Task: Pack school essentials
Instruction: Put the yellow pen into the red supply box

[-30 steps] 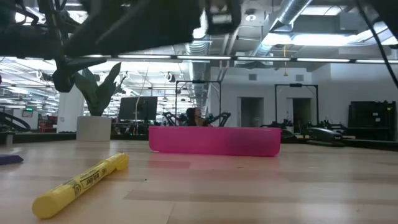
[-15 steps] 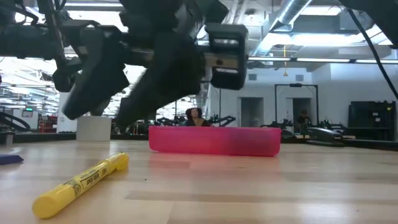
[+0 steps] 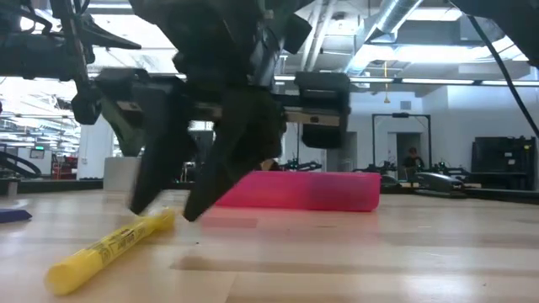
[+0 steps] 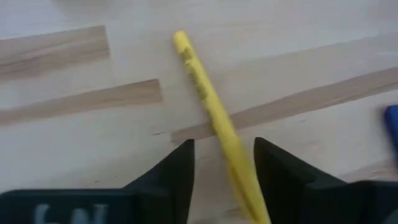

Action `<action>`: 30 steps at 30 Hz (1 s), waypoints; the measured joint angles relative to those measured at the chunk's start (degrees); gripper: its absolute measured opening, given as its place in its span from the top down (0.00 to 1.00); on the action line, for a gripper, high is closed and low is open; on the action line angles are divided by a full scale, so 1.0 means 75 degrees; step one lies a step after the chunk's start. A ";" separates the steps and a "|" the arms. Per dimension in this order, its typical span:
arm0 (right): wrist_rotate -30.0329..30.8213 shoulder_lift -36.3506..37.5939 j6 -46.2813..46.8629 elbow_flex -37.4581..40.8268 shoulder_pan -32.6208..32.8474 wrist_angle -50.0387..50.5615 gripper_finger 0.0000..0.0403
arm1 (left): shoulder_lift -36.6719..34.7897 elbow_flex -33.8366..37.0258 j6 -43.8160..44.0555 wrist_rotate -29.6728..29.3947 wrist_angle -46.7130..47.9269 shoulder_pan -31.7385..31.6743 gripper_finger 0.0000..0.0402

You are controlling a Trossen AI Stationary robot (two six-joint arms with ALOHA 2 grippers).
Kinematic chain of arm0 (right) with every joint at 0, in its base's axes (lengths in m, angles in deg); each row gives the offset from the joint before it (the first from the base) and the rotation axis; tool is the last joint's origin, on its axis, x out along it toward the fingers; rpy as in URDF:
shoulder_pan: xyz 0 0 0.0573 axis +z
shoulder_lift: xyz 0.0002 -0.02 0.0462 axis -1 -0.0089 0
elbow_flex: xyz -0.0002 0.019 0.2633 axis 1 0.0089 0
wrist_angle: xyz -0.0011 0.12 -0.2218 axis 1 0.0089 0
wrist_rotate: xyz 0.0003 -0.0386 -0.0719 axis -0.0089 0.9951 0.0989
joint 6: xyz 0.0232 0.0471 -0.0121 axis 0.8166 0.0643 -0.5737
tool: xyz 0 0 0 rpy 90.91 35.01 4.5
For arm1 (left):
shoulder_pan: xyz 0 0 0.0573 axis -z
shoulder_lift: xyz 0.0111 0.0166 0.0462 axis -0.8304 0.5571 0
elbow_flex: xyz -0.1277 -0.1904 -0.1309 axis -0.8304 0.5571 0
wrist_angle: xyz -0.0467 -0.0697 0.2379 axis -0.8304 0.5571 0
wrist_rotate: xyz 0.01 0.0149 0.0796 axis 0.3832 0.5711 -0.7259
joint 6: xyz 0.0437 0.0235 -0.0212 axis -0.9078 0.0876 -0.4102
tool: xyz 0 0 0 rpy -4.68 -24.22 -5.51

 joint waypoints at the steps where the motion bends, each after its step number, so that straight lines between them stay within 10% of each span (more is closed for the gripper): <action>1: 0.0056 0.0000 0.0054 0.0008 0.0006 0.0114 0.65 | 0.0000 0.0000 -0.0010 -0.0001 0.0001 0.0001 0.41; 9: 0.0975 0.0070 0.0455 0.0315 0.0176 0.0195 0.85 | 0.0000 0.0002 -0.0086 -0.0009 0.0001 -0.0001 0.41; 30: 0.0631 0.0312 0.3466 0.0368 0.0023 0.0171 1.00 | 0.0000 0.0002 -0.0010 -0.0017 0.0000 0.0000 0.41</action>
